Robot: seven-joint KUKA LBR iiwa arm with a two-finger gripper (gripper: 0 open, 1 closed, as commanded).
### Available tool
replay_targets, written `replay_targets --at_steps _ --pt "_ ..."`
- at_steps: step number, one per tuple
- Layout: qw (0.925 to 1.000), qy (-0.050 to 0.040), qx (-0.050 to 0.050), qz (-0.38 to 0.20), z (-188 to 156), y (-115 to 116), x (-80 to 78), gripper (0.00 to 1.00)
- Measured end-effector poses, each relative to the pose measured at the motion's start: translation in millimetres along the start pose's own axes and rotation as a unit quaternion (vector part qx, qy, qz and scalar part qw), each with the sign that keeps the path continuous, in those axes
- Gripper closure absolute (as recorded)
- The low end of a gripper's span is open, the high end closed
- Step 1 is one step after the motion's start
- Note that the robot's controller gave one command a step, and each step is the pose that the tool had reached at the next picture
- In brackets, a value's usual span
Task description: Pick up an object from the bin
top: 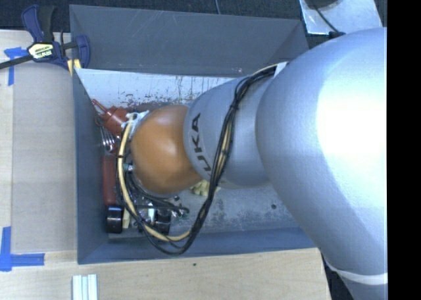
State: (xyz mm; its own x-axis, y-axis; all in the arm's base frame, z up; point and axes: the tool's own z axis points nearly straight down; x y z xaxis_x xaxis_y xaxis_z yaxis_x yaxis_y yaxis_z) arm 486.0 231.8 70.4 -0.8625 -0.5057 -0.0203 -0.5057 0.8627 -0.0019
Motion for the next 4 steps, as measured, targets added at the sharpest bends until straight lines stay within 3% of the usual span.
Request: replay_targets --at_steps 1,2,3,4 --pt "0.9969 0.0008 0.000 -0.078 -56.7 -3.3 0.4 1.00" --pt "0.9969 0.0018 -0.001 -0.078 -145.2 -8.5 -0.4 1.00" --pt "0.9910 0.0017 -0.001 -0.134 -229.1 -3.5 -12.9 1.00" --pt "0.9795 -0.0011 0.000 -0.202 -178.1 -2.3 -15.3 1.00"
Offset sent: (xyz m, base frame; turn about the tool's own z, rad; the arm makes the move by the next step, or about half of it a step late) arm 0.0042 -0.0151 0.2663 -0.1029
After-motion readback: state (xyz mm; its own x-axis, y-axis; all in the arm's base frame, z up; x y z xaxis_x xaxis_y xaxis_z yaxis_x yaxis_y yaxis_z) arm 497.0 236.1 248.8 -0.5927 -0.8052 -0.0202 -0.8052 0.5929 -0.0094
